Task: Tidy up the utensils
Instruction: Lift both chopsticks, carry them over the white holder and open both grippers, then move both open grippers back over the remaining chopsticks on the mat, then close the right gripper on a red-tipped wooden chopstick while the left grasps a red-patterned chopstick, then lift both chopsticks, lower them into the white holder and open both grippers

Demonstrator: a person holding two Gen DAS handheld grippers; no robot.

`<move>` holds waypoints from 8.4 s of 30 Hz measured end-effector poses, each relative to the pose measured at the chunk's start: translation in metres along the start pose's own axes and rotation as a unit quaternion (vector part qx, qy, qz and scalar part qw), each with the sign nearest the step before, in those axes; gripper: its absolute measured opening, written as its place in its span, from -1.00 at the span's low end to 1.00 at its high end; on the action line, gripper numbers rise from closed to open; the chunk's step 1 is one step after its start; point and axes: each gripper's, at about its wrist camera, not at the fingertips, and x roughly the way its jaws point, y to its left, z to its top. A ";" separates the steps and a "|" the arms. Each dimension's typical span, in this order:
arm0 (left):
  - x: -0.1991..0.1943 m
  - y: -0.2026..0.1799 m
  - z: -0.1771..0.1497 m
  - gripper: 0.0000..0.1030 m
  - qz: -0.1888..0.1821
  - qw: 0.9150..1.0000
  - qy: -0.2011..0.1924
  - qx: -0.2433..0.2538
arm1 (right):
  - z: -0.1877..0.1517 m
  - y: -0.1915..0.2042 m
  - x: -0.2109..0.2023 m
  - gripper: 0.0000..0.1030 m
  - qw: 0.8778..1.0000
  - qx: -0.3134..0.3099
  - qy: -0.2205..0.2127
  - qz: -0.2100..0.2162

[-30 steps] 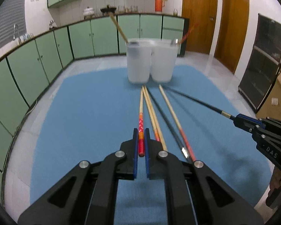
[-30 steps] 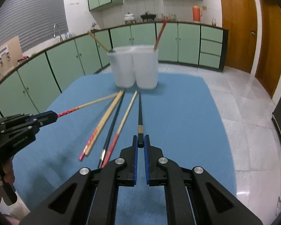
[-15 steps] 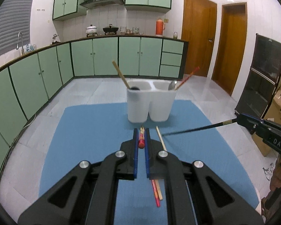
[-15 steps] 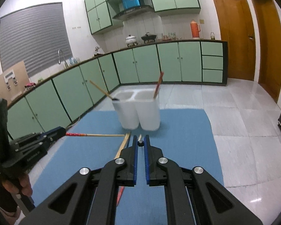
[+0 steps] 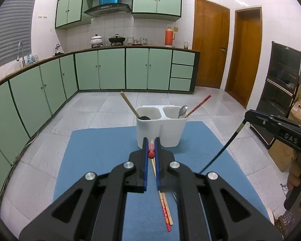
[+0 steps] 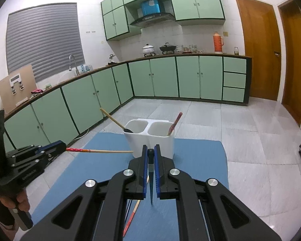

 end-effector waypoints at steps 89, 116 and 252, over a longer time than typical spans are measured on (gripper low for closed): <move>0.065 0.015 -0.012 0.78 0.046 0.998 -0.040 -0.027 | -0.020 -0.016 0.049 0.88 0.997 0.026 -0.033 -0.058; 0.054 0.009 -0.151 0.80 0.017 0.994 0.107 0.022 | -0.165 0.022 0.062 0.05 0.990 0.029 0.131 -0.040; 0.012 -0.006 -0.101 -0.90 0.010 0.996 0.084 0.036 | -0.123 0.022 0.012 -0.89 0.997 0.010 0.072 -0.010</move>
